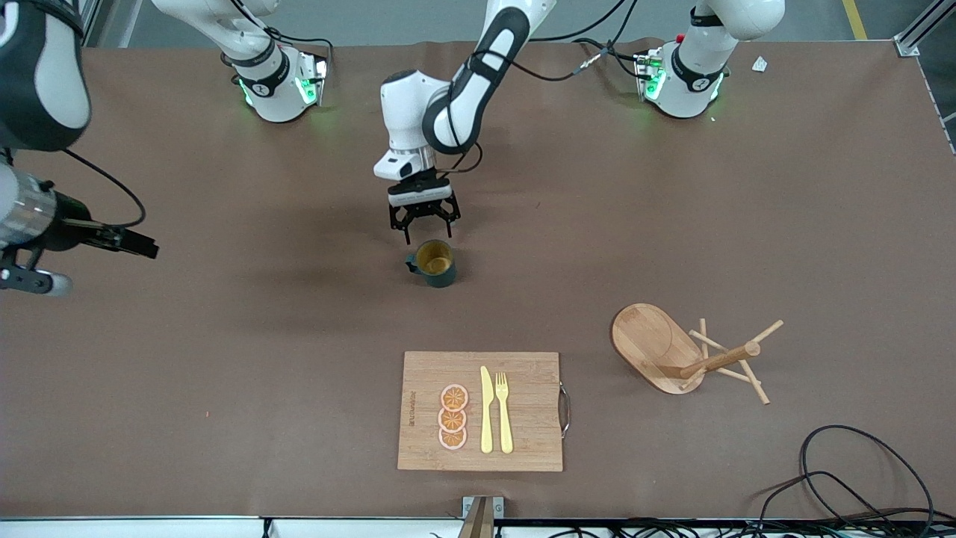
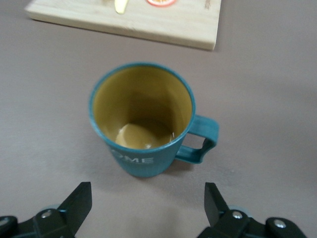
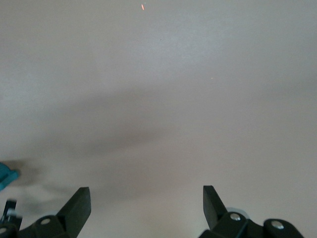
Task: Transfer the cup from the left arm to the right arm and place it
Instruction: 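Raise the left gripper while the right gripper reaches the teal mug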
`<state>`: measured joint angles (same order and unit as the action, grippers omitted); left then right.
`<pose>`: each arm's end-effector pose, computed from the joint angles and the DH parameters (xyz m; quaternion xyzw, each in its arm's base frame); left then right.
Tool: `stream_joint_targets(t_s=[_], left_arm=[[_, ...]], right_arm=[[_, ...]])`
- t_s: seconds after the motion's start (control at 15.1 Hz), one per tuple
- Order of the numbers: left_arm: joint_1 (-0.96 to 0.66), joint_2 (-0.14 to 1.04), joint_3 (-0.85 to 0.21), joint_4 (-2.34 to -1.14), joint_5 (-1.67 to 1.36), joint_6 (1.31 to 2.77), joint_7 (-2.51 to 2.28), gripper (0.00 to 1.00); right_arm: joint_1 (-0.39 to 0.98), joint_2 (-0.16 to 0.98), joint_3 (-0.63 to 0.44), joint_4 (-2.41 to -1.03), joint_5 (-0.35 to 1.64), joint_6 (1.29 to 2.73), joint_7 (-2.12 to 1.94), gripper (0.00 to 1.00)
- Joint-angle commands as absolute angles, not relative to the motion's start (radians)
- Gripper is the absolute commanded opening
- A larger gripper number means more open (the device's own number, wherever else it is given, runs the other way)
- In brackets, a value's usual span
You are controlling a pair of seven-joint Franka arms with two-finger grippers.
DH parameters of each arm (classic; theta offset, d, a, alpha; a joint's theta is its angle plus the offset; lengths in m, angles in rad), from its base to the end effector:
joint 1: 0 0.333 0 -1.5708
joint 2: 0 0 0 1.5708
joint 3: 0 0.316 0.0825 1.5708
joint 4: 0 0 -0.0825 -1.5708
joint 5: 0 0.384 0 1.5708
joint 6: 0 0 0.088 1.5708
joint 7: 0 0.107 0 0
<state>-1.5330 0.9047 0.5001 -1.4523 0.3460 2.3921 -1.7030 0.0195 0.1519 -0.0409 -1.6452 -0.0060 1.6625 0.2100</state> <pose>0.3119 -0.6642 0.2046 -0.9443 -0.1077 -0.3109 0.0110 0.5948 -0.0119 0.5093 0.9911 -0.1147 -0.0663 0.0124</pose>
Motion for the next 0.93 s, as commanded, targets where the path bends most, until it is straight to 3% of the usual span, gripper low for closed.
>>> stream_joint_targets(t_s=[0.0,0.33,0.86], left_arm=[[-1.532,0.77,0.482,-1.474,0.333,2.261,-1.707,1.0],[-1.511,0.597,0.495,-1.48,0.212,2.137,-1.697,1.0],[-1.272,0.378,0.497,-1.476,0.138,1.929,-1.403,1.0]], right_arm=[[0.073,0.133,-0.043,-1.713,-0.005,1.707,0.32,1.0],[0.15,0.118,-0.043,-1.863,0.002,1.834,0.475,1.0],[0.346,0.112,-0.041,-2.017,0.003,2.041,0.82,1.0]])
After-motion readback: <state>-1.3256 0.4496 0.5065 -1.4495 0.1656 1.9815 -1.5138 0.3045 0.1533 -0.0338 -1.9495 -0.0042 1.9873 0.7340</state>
